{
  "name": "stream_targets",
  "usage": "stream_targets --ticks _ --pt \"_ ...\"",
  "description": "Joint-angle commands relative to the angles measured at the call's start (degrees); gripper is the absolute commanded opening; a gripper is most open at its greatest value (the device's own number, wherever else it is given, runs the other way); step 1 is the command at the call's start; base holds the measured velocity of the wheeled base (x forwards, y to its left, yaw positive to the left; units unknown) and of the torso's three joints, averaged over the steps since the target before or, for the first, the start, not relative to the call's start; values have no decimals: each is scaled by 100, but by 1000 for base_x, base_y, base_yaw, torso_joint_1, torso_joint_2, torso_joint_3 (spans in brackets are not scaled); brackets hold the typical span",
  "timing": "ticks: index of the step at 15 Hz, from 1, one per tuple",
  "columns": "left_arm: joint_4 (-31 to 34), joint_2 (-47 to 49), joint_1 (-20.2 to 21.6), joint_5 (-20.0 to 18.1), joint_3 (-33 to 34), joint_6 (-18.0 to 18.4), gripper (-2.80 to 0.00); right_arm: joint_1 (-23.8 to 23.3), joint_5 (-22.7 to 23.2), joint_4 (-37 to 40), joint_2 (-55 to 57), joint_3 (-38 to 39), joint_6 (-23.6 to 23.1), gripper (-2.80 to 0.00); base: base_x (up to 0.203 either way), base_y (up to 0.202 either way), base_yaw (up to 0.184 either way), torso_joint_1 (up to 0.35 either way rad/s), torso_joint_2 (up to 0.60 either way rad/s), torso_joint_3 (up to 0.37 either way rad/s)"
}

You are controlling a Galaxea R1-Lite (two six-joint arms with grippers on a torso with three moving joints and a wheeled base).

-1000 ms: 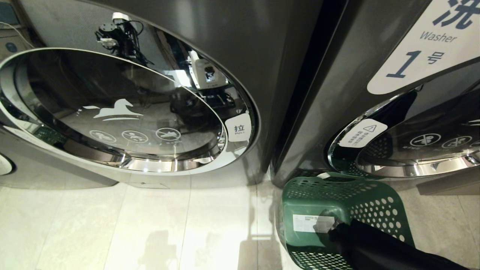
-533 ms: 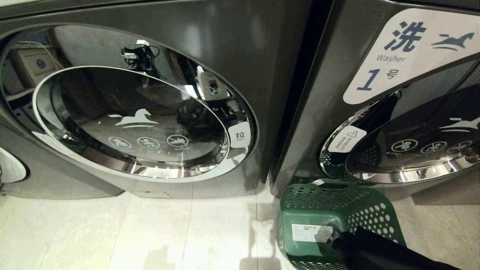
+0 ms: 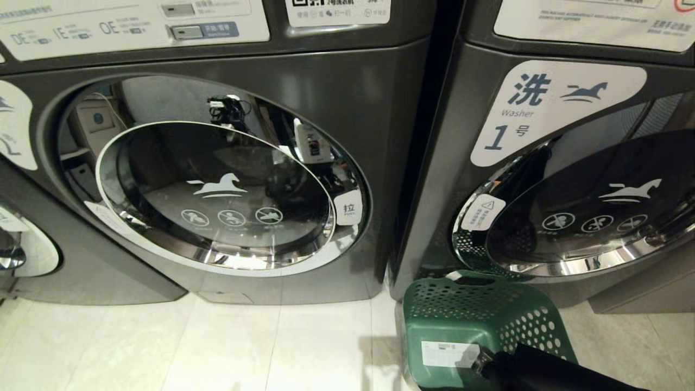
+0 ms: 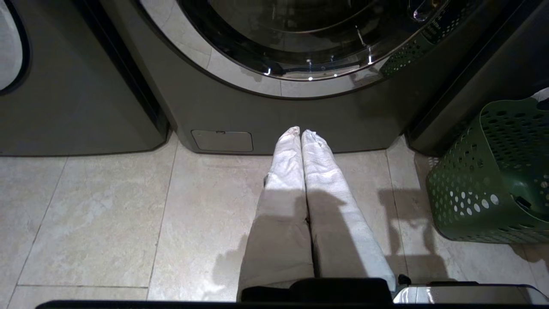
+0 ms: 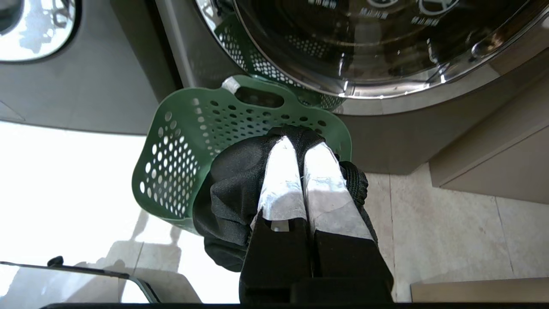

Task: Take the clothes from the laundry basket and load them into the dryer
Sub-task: Put the clothes in the dryer

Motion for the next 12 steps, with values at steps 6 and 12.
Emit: stream_targets --ticks 6,12 --pt "2 -2 0 0 9 -1 -280 0 4 -2 7 0 -25 -280 0 0 0 2 1 203" --pt "2 -2 0 0 9 -1 -280 0 4 -2 7 0 -42 -280 0 0 0 2 2 203"
